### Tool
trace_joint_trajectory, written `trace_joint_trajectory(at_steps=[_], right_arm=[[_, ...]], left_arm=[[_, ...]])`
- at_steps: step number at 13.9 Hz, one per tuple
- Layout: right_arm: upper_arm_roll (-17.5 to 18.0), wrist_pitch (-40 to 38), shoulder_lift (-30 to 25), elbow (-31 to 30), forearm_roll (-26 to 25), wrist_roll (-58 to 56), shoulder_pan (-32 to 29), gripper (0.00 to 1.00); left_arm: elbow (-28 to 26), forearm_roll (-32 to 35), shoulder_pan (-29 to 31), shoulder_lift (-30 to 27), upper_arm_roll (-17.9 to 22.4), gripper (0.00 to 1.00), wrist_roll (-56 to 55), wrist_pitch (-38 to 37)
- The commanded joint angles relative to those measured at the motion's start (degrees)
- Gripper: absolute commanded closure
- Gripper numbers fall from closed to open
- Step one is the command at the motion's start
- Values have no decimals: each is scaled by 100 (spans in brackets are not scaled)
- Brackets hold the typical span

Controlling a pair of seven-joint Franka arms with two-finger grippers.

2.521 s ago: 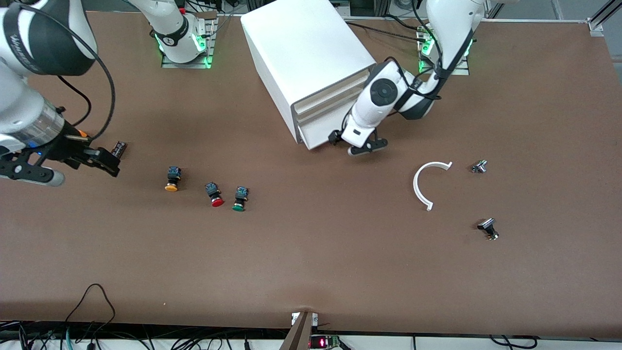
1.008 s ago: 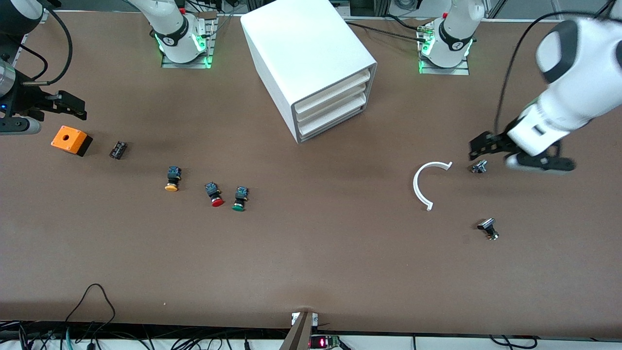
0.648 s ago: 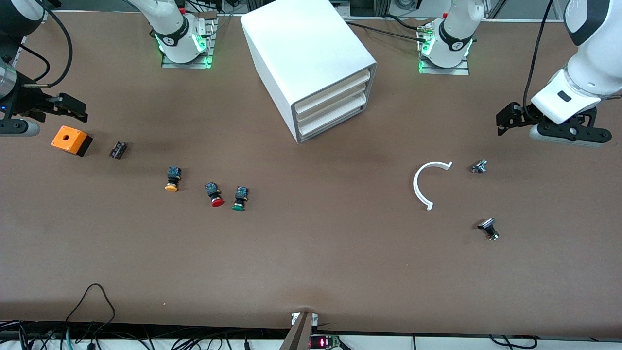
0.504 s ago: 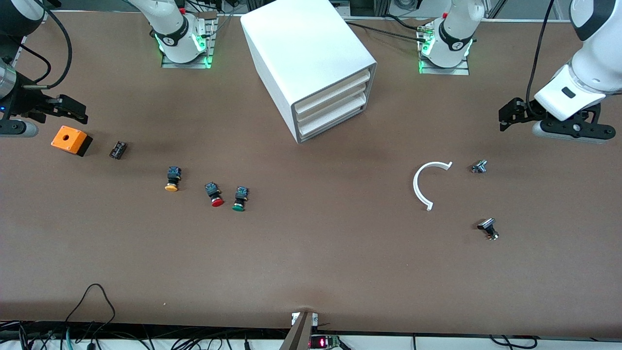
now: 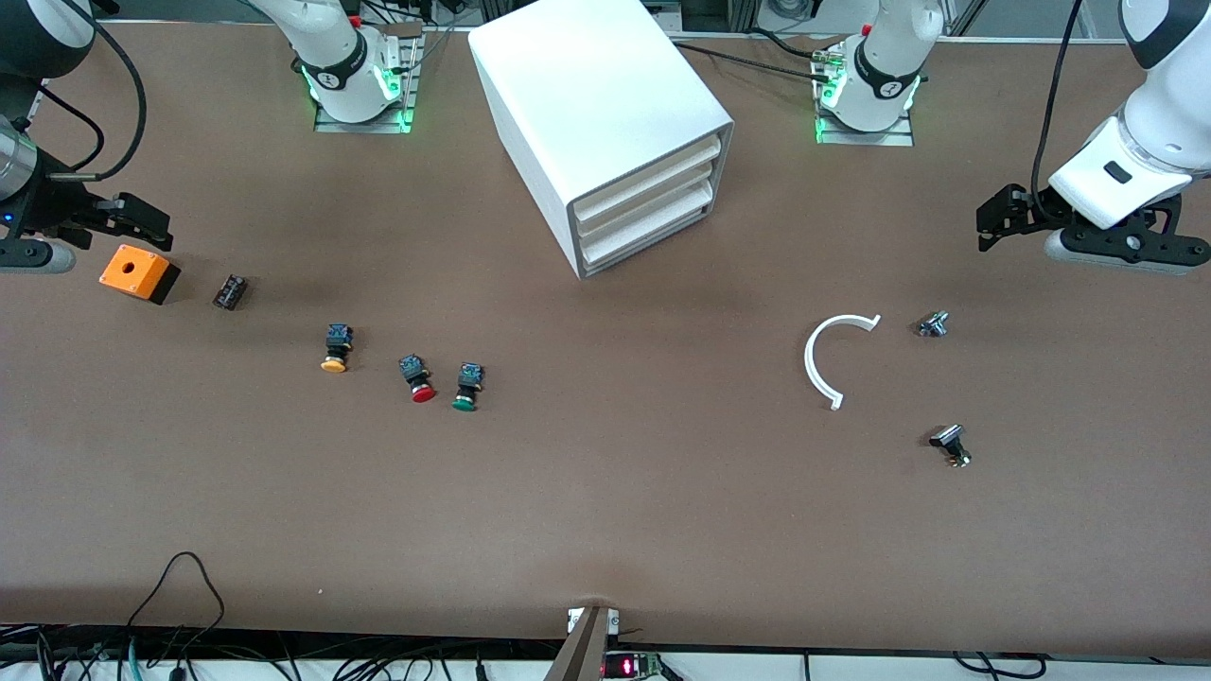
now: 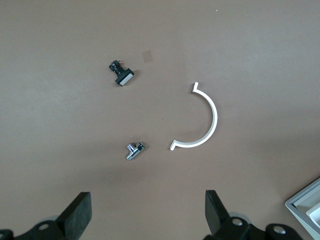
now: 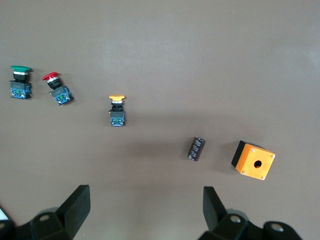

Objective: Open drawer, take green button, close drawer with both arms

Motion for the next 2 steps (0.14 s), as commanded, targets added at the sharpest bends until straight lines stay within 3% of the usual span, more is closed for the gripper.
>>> trace_joint_trajectory(at_steps=[1, 2], right_arm=[[-22, 88, -378, -260, 79, 16, 2, 0], [-22, 106, -370, -252, 88, 33, 2, 0]], left_arm=[[176, 21, 7, 88, -3, 0, 34, -153], [176, 21, 7, 96, -3, 0, 34, -118]])
